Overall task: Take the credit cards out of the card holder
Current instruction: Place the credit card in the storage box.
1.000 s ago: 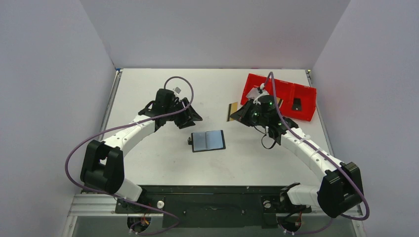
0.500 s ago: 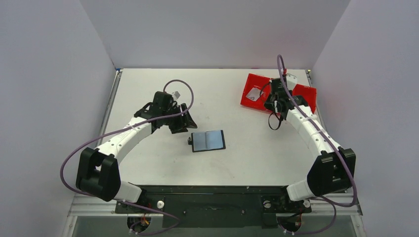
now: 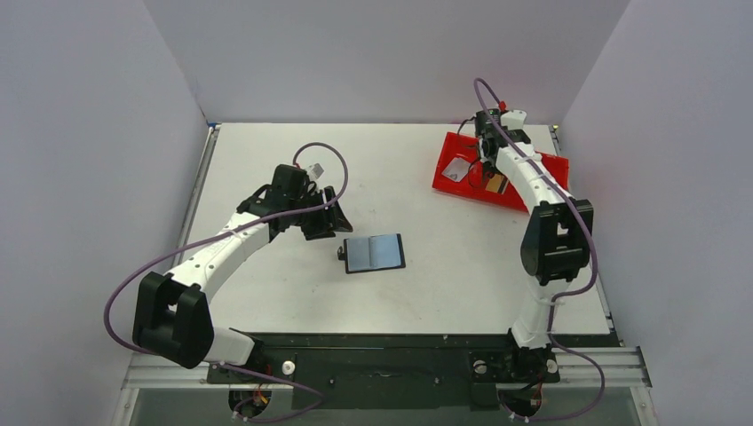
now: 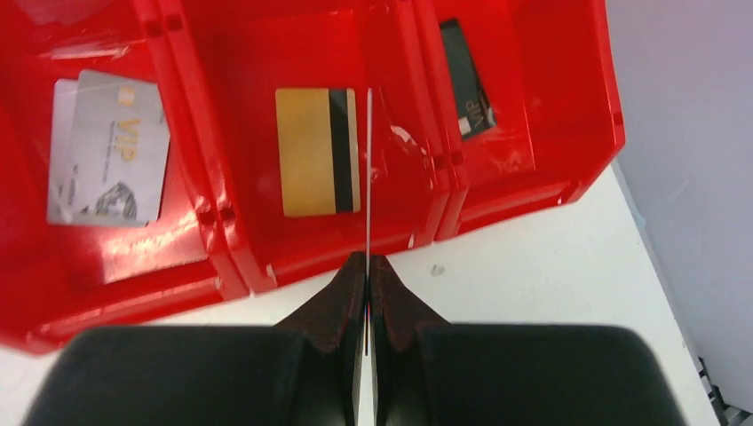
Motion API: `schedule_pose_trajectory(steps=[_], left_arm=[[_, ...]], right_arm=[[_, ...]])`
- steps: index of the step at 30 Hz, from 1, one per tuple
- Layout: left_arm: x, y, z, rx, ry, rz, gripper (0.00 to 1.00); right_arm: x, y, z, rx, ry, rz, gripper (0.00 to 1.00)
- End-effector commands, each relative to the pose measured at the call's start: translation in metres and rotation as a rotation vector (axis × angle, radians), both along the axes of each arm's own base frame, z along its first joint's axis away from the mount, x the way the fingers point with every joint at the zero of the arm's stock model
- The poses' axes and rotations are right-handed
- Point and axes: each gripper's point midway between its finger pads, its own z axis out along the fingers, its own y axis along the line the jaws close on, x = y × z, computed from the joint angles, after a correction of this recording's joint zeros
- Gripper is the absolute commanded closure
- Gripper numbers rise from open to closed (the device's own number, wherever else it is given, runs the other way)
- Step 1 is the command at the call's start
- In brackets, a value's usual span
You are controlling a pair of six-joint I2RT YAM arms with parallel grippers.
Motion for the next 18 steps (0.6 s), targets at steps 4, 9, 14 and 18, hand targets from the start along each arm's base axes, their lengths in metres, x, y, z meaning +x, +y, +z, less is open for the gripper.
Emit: schedule_pose_trajectory(steps=[4,9,14,18], left_arm=[[0.003,0.002,0.020,-0.010,-0.066,-0.019,0.46],[0.003,0.000,0.022,-0.016,-0.073,-0.022,0.46],[0.003,0.000,0.021,-0.018,-0.070,-0.023,0.46],[0.003,0.000,0.021,-0.024,-0.070,-0.020,0.46]], right_arm=[[0.026,-0.028,0.007,-0.115,0.056,-0.026,1.00],[0.033,-0.032,-0.013,-0.131,0.111,-0.017,1.00],[0.035,-0.037,-0.026,-0.138,0.141,-0.024,1.00],[0.037,-0.040,-0.030,-0.149,0.159,-0.024,0.93]])
